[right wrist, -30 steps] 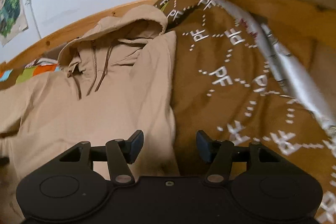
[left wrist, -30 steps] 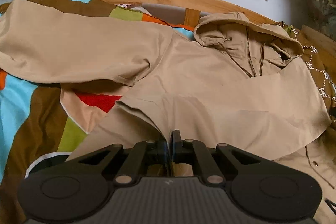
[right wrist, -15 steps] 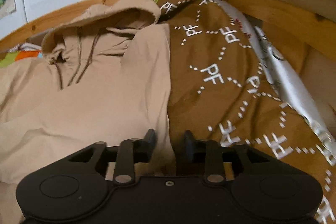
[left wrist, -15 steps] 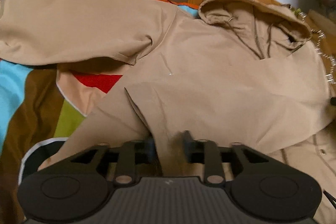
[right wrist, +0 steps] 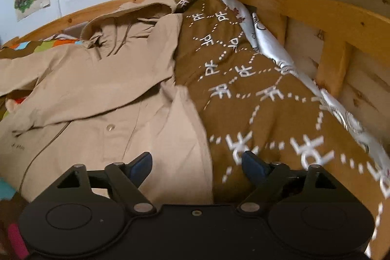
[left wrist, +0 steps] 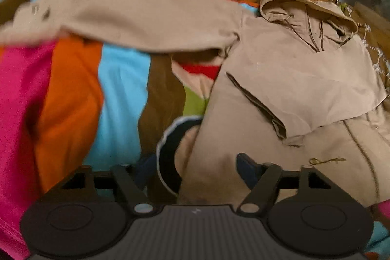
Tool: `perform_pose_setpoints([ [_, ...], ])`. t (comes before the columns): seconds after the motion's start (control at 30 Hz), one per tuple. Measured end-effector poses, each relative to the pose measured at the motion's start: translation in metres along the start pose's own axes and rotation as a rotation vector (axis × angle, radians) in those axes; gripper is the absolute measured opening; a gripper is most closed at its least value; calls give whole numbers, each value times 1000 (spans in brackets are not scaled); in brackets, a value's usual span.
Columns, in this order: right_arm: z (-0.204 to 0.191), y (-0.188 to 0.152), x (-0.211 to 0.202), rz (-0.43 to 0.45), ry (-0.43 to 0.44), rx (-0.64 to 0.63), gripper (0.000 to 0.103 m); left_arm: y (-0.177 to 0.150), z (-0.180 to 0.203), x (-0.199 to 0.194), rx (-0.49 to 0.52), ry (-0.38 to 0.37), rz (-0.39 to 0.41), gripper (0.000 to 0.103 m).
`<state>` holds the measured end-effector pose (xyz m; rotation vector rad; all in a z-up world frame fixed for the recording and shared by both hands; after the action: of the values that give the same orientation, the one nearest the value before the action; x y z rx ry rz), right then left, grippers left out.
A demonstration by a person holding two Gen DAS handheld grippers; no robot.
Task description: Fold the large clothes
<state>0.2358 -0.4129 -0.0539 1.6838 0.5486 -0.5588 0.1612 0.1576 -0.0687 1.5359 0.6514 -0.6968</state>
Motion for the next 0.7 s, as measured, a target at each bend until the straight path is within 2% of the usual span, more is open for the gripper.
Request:
perform_pose_setpoints([
  [0.03,-2,-5,-3,-9,5,-4,80,-1,0,2,-12,-22,-1,64],
  [0.1,-5,-11,-6,-30,14,-13,67,-1,4,8,-6,-54,-7,52],
  [0.13,-6,-15,-8,-33,12,-15,64,-1,7,10,7,-45,-20,49],
  [0.17,-7,-17,-8,-32,-2,-10,58,-2,10,11,26,-20,-37,39],
  [0.2,-6,-19,-7,-32,-15,2,50,-4,13,14,48,13,-60,34],
  [0.27,-4,-23,-4,-27,-44,45,39,-5,12,16,41,48,-74,13],
  [0.3,-2,-21,-2,-26,-50,66,29,-6,8,16,15,57,-71,8],
  [0.37,-2,-20,-4,-21,-38,111,21,-7,2,10,-41,52,-63,2],
  [0.53,-8,2,-36,12,14,160,15,5,10,-28,-73,47,-20,0],
  [0.63,-17,20,-61,14,41,133,14,14,21,-65,-46,-7,20,0],
  [0.7,-20,30,-80,16,50,114,14,16,26,-89,-27,-42,15,0],
])
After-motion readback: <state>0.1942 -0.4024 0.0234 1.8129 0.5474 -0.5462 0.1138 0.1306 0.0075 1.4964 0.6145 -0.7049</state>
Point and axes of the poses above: each gripper's, at about its wrist camera, not at the fingertips, and x roughly the way its jaws point, z to its right, y to its top, the point moved 2 cm from there along x, roughly the way its jaws point, and after that the axes turned 14 degrees about x, right-handed, at the moved point
